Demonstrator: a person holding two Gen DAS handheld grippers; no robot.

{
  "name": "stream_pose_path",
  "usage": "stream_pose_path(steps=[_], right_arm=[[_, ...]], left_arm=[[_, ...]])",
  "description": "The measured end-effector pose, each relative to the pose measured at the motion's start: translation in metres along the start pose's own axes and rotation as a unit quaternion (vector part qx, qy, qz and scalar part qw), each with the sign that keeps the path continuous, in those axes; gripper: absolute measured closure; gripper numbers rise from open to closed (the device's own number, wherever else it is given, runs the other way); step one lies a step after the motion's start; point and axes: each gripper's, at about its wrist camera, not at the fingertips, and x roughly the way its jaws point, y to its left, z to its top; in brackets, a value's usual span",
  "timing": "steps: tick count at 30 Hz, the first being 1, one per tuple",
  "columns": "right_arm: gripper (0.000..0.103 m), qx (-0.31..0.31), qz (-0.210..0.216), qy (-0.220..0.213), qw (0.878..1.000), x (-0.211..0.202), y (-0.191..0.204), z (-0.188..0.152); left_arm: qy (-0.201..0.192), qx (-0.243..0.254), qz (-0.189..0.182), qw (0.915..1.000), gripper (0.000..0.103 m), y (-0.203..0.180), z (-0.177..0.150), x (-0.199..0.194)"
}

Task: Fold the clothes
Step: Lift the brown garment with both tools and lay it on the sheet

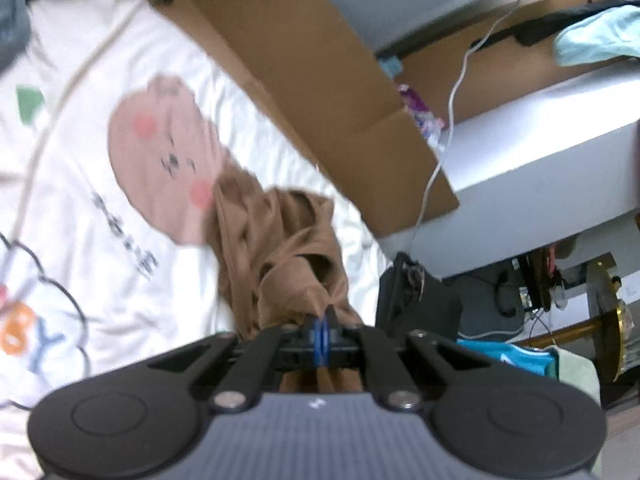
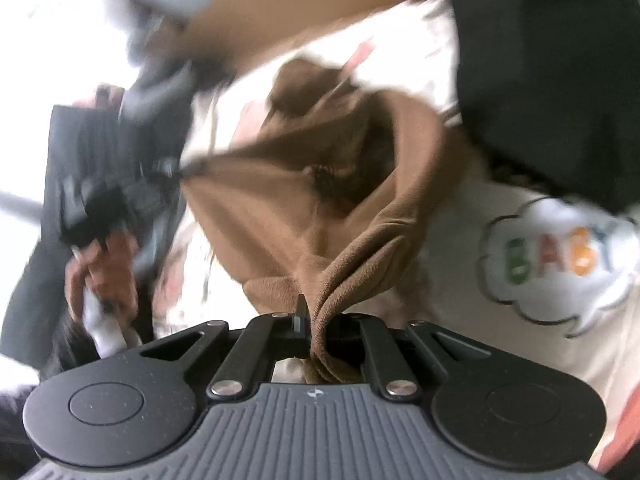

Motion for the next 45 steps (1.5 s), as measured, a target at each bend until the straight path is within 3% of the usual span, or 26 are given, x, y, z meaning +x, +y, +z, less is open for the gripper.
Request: stream_pose_path(steps=[6,11,16,20,24,28,33,35,36,37,39,43,45], right_arm=[[0.100,-0.055,0.044,0.075,0.995,0.051,0.059,0.007],[0.100,-0.117,0.085,0.152,0.978,0.100,0.125,0.000],[0.100,-0.167,0.119,0.191,0.960,0.134,0.183,-0.009],[0.100,-0.163,0.133,0.202,0.956,0.161,0.203,-0.016],[0.100,-0.122,0.110,0.204,0.965,0.184,0.190,-0.025],[0.100,-0.086,0.079,0.203,0.972,0.199,0.169,-0.036],[0.094,-0.056,0.005,0.194,0.979,0.206,0.139,-0.042],[0.070,-0.039,-0.024,0.189,0.981,0.206,0.125,-0.042],[0.064,-0.034,-0.034,0.181,0.982,0.204,0.118,-0.041],[0.058,-0.031,-0.043,0.169,0.984,0.201,0.112,-0.040],[0.058,-0.033,-0.055,0.152,0.986,0.192,0.100,-0.027],[0.058,-0.049,-0.060,0.110,0.991,0.178,0.106,-0.008],[0.058,-0.061,-0.053,0.102,0.992,0.169,0.105,-0.003]], left_arm=[[-0.036,0.028,0.018,0.9988,0.102,-0.001,0.020,-0.058],[-0.058,0.055,0.035,0.9962,0.102,-0.003,0.030,-0.106],[-0.076,0.070,0.055,0.9931,0.102,0.009,0.036,-0.143],[-0.072,0.072,0.078,0.9918,0.102,0.029,0.036,-0.145],[-0.055,0.075,0.102,0.9904,0.102,0.047,0.026,-0.120],[-0.027,0.073,0.097,0.9922,0.102,0.060,0.015,-0.082],[0.018,0.085,0.085,0.9926,0.101,0.065,-0.002,-0.026],[0.040,0.091,0.083,0.9916,0.101,0.066,-0.011,-0.002],[0.050,0.093,0.083,0.9910,0.101,0.067,-0.016,0.008],[0.060,0.094,0.082,0.9903,0.101,0.068,-0.021,0.018],[0.079,0.100,0.085,0.9882,0.099,0.069,-0.030,0.036],[0.112,0.108,0.101,0.9826,0.086,0.074,-0.043,0.060],[0.123,0.112,0.112,0.9796,0.072,0.074,-0.047,0.063]])
